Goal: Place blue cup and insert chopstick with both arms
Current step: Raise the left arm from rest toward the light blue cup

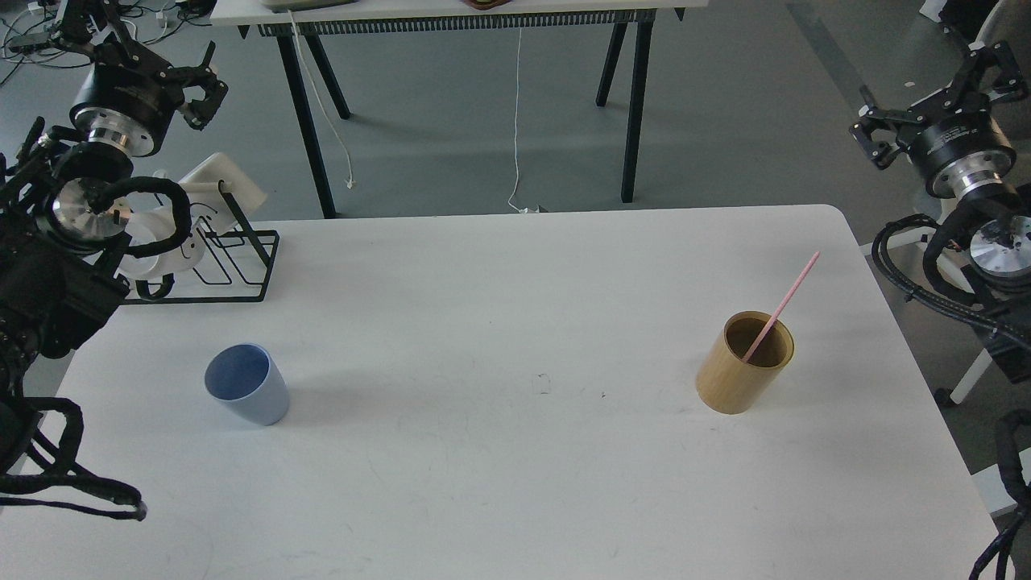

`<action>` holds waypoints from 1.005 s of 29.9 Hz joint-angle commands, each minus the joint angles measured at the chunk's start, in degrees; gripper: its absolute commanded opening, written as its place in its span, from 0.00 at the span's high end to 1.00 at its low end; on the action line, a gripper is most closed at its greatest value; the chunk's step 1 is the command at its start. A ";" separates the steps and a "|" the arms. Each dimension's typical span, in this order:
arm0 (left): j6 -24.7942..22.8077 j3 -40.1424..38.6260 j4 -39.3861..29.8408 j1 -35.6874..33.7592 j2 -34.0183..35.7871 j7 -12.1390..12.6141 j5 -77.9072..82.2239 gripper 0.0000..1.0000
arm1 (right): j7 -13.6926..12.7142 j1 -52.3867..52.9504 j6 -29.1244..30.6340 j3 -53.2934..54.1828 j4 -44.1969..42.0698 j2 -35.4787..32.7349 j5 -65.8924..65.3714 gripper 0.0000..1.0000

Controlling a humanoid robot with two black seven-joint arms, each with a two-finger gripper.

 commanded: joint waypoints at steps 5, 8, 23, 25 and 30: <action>0.00 -0.78 0.00 0.03 0.34 -0.66 -0.18 0.00 | 0.08 -2.99 0.01 0.04 6.32 -2.15 0.00 0.00; 0.00 -0.26 0.00 -0.15 0.34 -0.13 0.00 0.00 | 0.08 -4.57 0.01 0.13 9.04 -3.12 0.00 0.00; 0.00 4.92 -23.34 1.61 9.63 -4.43 6.83 0.00 | 0.17 -7.83 0.01 0.74 10.72 -5.41 0.00 0.00; 0.00 5.37 -29.42 2.04 12.80 -6.10 12.10 0.00 | 0.17 -7.83 0.01 0.74 10.63 -5.67 0.00 0.00; 0.00 5.10 -43.22 4.42 19.04 -6.90 30.11 0.00 | 0.17 -7.83 0.01 0.83 10.55 -5.76 0.00 0.00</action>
